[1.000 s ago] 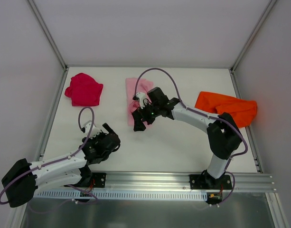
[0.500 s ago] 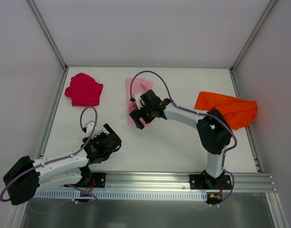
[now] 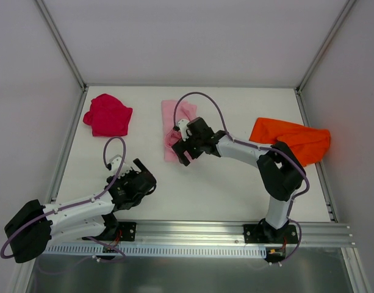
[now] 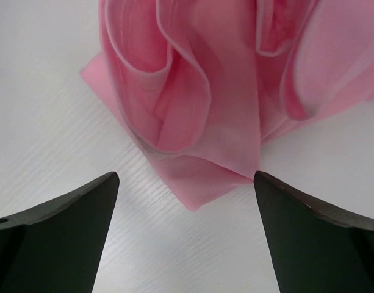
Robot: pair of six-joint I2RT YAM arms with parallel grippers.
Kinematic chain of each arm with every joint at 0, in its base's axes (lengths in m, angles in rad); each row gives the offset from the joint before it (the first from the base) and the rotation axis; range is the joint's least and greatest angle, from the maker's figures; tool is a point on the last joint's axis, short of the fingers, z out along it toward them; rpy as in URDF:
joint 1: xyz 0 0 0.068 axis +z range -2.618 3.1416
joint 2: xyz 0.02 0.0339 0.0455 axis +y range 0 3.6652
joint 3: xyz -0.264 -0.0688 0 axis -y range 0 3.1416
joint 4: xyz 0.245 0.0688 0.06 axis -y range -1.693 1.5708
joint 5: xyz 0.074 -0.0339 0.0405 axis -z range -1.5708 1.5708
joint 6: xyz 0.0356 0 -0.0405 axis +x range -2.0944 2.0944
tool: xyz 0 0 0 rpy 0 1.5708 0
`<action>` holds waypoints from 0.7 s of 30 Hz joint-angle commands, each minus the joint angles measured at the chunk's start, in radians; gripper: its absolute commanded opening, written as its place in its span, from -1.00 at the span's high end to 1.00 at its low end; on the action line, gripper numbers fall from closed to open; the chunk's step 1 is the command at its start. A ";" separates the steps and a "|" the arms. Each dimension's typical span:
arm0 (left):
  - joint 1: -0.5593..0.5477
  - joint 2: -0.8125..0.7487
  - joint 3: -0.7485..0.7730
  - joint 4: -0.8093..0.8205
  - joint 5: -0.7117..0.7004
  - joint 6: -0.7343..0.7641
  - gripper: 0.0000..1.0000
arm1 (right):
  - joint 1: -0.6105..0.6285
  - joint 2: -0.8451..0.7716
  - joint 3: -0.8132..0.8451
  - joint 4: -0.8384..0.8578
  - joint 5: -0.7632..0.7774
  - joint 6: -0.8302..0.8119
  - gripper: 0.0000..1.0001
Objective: Fold and stack the t-shirts
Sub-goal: Fold the folded rectangular tshirt in 1/3 of the way
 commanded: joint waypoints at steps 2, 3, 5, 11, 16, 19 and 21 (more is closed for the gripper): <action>-0.003 0.004 -0.007 0.022 -0.037 -0.015 -0.97 | -0.036 -0.082 0.057 0.051 -0.073 0.052 -0.99; -0.003 0.005 -0.008 0.022 -0.036 -0.015 -0.97 | -0.037 -0.085 0.075 0.051 -0.080 0.055 -0.99; -0.003 0.004 -0.008 0.025 -0.033 -0.015 -0.97 | -0.037 -0.086 0.094 0.052 -0.043 0.075 -0.99; -0.003 0.001 -0.015 0.025 -0.033 -0.020 -0.98 | -0.037 -0.119 0.122 0.110 0.048 0.124 -0.99; -0.003 -0.002 -0.010 0.013 -0.040 -0.015 -0.97 | -0.094 -0.054 0.198 0.116 -0.037 0.218 -0.99; -0.002 -0.018 -0.013 0.003 -0.042 -0.017 -0.97 | -0.041 -0.026 0.224 0.095 0.031 0.143 -0.99; -0.002 -0.032 -0.012 -0.017 -0.043 -0.020 -0.97 | -0.039 -0.012 0.239 0.085 -0.007 0.141 -0.99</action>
